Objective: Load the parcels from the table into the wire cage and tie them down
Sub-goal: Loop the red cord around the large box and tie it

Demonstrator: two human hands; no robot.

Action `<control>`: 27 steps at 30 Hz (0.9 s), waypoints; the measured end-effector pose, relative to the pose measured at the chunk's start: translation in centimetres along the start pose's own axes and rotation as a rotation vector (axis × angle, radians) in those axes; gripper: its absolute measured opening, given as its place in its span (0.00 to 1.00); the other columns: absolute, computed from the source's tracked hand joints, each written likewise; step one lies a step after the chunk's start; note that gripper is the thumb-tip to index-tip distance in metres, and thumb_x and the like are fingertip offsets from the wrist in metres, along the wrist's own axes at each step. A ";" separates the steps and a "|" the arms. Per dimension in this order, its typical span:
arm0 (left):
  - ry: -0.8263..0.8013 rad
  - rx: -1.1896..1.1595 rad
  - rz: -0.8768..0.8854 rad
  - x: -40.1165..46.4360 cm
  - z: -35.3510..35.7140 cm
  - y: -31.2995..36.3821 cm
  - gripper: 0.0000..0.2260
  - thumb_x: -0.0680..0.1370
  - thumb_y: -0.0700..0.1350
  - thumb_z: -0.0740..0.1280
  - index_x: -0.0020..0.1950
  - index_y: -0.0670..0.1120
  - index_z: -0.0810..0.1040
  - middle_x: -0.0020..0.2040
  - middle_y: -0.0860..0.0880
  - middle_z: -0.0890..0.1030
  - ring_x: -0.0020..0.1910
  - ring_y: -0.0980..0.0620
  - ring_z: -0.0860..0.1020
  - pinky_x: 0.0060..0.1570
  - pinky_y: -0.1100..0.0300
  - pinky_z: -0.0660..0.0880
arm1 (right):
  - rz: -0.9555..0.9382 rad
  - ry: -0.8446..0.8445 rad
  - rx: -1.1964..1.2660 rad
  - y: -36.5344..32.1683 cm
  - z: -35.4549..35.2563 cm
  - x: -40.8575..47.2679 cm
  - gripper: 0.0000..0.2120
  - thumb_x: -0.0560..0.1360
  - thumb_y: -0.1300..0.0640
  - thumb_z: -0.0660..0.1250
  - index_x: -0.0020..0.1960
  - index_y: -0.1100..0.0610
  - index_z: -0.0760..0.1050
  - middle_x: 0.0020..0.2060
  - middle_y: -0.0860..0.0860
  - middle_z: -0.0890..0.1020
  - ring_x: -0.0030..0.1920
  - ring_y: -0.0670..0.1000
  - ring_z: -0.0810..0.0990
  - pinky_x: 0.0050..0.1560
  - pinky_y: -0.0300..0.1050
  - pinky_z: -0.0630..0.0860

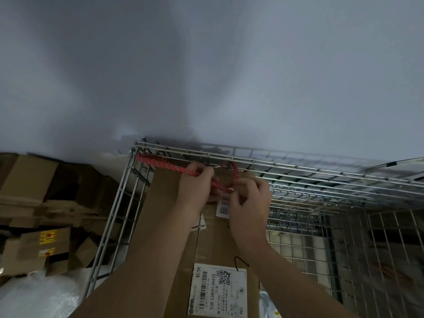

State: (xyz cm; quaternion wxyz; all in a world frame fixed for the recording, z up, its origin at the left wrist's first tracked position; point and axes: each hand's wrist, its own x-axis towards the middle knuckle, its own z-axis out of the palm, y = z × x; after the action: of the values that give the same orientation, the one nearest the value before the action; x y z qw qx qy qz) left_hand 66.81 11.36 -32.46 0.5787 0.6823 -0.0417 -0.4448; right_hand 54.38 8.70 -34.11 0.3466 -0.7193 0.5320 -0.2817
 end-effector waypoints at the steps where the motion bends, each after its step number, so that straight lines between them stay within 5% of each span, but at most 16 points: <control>1: 0.017 -0.005 0.003 -0.5 -0.3 -0.1 0.01 0.78 0.38 0.65 0.47 0.41 0.75 0.33 0.44 0.81 0.26 0.48 0.79 0.32 0.54 0.81 | -0.028 -0.023 -0.044 0.2 -0.3 -0.3 0.10 0.76 0.60 0.68 0.53 0.49 0.81 0.54 0.43 0.72 0.58 0.45 0.70 0.56 0.52 0.76; 6: 0.129 -0.140 -0.076 -3.6 -3.2 -1.2 0.03 0.79 0.38 0.66 0.50 0.40 0.78 0.29 0.47 0.79 0.24 0.52 0.76 0.24 0.59 0.75 | -0.231 -0.245 -0.298 -0.3 -1.1 -1.4 0.10 0.76 0.51 0.68 0.55 0.45 0.83 0.54 0.44 0.79 0.56 0.49 0.70 0.54 0.50 0.69; 10: 0.143 -0.363 -0.159 -6.4 -6.3 -1.3 0.04 0.79 0.38 0.63 0.48 0.42 0.78 0.33 0.49 0.81 0.22 0.56 0.71 0.23 0.64 0.73 | -0.318 -0.446 -0.405 -1.5 -1.6 -2.2 0.10 0.79 0.45 0.61 0.56 0.42 0.80 0.57 0.37 0.78 0.60 0.46 0.69 0.62 0.48 0.63; 15: -0.063 -0.427 -0.178 -11.0 -8.9 -1.6 0.10 0.75 0.42 0.71 0.55 0.42 0.80 0.41 0.47 0.80 0.31 0.55 0.75 0.27 0.62 0.73 | -0.388 -0.486 -0.336 -2.4 -2.3 -4.5 0.08 0.83 0.49 0.57 0.56 0.45 0.75 0.53 0.40 0.77 0.57 0.43 0.72 0.71 0.51 0.63; 18: -0.244 -0.381 -0.230 -13.3 -9.7 -2.0 0.15 0.75 0.43 0.75 0.61 0.41 0.81 0.52 0.44 0.83 0.39 0.51 0.81 0.33 0.59 0.78 | -0.338 -0.440 -0.177 -2.6 -3.3 -5.4 0.08 0.83 0.52 0.58 0.56 0.47 0.75 0.50 0.41 0.77 0.52 0.42 0.73 0.62 0.49 0.72; 22: -0.187 -0.293 -0.347 -15.6 -10.5 -2.9 0.15 0.73 0.38 0.72 0.60 0.40 0.81 0.55 0.40 0.85 0.39 0.48 0.83 0.34 0.57 0.80 | -0.272 -0.452 0.007 -2.7 -5.7 -6.8 0.03 0.80 0.51 0.63 0.51 0.43 0.73 0.43 0.37 0.75 0.43 0.43 0.76 0.43 0.36 0.73; 27: 0.005 0.107 -0.471 -18.9 -12.2 -3.1 0.25 0.67 0.61 0.73 0.45 0.39 0.82 0.33 0.41 0.81 0.27 0.46 0.77 0.28 0.58 0.73 | -0.122 -0.507 -0.021 -2.5 -8.4 -8.7 0.07 0.77 0.49 0.68 0.44 0.44 0.71 0.37 0.43 0.80 0.36 0.45 0.79 0.34 0.40 0.78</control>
State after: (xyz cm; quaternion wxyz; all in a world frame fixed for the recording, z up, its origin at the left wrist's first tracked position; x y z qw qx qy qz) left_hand 62.03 32.36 -25.29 0.4220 0.7040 0.0964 -0.5630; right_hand 46.96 15.86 -27.36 0.4438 -0.8012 0.3868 -0.1074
